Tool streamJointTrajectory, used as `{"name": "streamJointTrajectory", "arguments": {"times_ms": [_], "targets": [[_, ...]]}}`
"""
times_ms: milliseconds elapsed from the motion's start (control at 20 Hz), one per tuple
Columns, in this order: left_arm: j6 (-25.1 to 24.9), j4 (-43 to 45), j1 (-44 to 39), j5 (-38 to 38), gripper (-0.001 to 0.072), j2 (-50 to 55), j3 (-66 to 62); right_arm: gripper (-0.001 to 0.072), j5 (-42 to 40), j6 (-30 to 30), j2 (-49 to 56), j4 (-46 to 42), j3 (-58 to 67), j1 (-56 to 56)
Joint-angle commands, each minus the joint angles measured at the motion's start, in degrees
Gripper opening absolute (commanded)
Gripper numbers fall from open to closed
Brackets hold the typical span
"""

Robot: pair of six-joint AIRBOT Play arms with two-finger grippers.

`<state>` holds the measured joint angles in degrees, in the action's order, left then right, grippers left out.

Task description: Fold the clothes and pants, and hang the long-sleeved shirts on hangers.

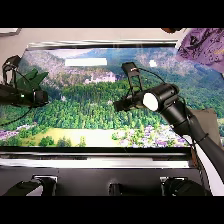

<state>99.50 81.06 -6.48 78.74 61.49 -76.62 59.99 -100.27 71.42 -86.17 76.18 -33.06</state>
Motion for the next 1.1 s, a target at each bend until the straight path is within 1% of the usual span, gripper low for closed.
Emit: {"name": "streamJointTrajectory", "arguments": {"times_ms": [0,450,650,700,750,800,850,900,950,1050], "targets": [[-0.02,0.0,-0.04,0.0,0.0017,-0.04,0.02,0.0036,0.0,-0.02,0.02,0.02,0.04,-0.04],[-0.02,0.02,-0.04,-0.66,0.0017,0.0,0.04,0.0036,-0.04,-0.04,0.02,0.02,0.04,-0.04],[-0.02,0.04,-0.02,-1.03,0.0025,0.15,0.07,0.0036,-1.4,-0.02,0.02,0.02,0.04,-0.07],[0.15,0.61,-0.02,-2.36,0.0214,0.37,0.04,0.0036,-1.62,-0.02,0.02,0.02,0.04,-0.04],[2.71,2.19,-0.02,-2.45,0.0634,0.66,0.09,0.0036,-1.62,-0.02,0.02,0.02,0.04,-0.04],[6.03,5.53,0.0,-2.43,0.0718,1.07,0.04,0.0036,-1.64,-0.02,0.02,0.02,0.04,-0.04],[8.07,10.4,0.7,-3.37,0.0717,1.64,0.04,0.0036,-1.62,-0.02,0.02,0.04,0.04,-0.04],[11.41,15.45,2.19,-4.68,0.0717,2.47,0.04,0.0036,-1.64,-0.02,0.0,0.04,0.04,-0.07],[13.7,17.57,4.72,-7.39,0.0717,3.37,0.04,0.0036,-1.62,-0.02,0.02,0.04,0.04,-0.04],[14.1,17.55,11.21,-16.74,0.0717,5.62,0.07,0.0036,-1.6,-0.02,0.02,0.04,0.04,-0.04]]}}
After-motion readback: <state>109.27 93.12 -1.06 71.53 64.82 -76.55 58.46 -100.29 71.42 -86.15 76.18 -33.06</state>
